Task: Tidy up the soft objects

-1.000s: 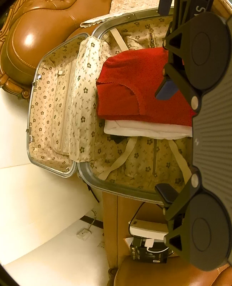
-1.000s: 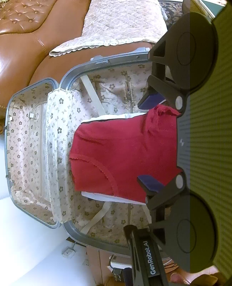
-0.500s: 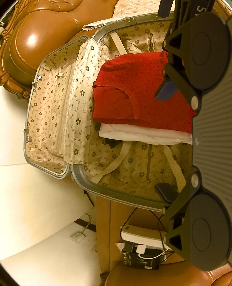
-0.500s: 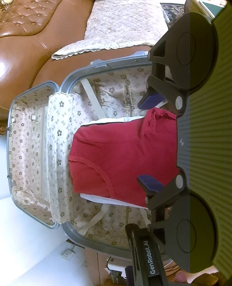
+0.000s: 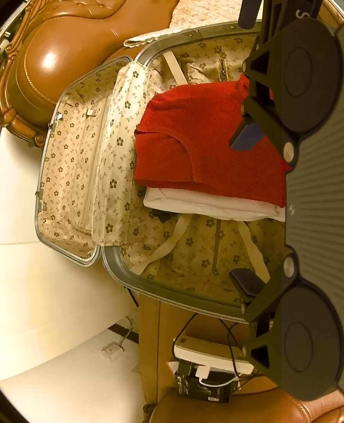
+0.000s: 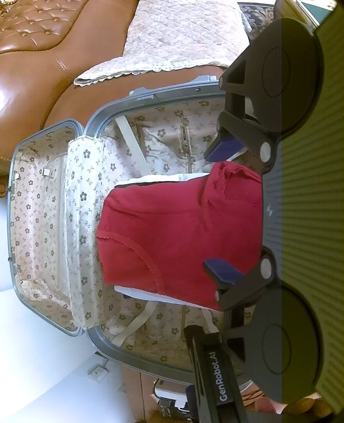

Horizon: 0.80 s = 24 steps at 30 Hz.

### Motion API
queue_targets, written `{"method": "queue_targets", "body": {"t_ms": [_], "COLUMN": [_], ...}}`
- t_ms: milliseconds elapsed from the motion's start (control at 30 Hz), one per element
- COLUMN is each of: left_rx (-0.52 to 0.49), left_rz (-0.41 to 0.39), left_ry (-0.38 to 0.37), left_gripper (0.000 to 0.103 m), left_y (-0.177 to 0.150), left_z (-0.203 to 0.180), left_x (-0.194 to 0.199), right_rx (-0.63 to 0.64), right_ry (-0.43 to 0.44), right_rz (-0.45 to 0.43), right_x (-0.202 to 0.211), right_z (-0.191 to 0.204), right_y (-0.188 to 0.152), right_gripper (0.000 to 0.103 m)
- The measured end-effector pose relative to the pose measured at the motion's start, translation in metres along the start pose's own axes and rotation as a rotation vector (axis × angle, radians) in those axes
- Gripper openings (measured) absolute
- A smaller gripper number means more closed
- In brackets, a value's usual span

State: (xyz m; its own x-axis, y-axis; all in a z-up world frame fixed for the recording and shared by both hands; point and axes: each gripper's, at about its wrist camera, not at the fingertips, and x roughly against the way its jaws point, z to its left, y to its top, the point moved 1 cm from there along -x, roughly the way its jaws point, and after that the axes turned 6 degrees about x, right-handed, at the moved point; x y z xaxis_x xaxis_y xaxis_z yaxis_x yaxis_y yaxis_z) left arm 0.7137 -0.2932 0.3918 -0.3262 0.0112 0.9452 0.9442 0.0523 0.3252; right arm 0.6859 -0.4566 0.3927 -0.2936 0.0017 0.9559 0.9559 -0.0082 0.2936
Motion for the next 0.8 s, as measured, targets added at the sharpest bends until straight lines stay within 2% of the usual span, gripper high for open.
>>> {"method": "queue_targets", "body": {"t_ms": [400,800], "left_rx": [-0.03,-0.038], "left_rz": [-0.032,-0.021], "left_ry": [0.067,0.068], "left_gripper": [0.099,0.1], "left_y": [-0.014,-0.022], "left_z": [-0.008,-0.008], "left_x": [0.01,0.011], "right_rx": [-0.007,-0.003], "right_ry": [0.018,0.022], "right_rz": [0.007,-0.001], "right_x": [0.001,0.006], "right_z": [-0.002,-0.002], "right_y": [-0.016,-0.024], "right_gripper": [0.088,0.088]}}
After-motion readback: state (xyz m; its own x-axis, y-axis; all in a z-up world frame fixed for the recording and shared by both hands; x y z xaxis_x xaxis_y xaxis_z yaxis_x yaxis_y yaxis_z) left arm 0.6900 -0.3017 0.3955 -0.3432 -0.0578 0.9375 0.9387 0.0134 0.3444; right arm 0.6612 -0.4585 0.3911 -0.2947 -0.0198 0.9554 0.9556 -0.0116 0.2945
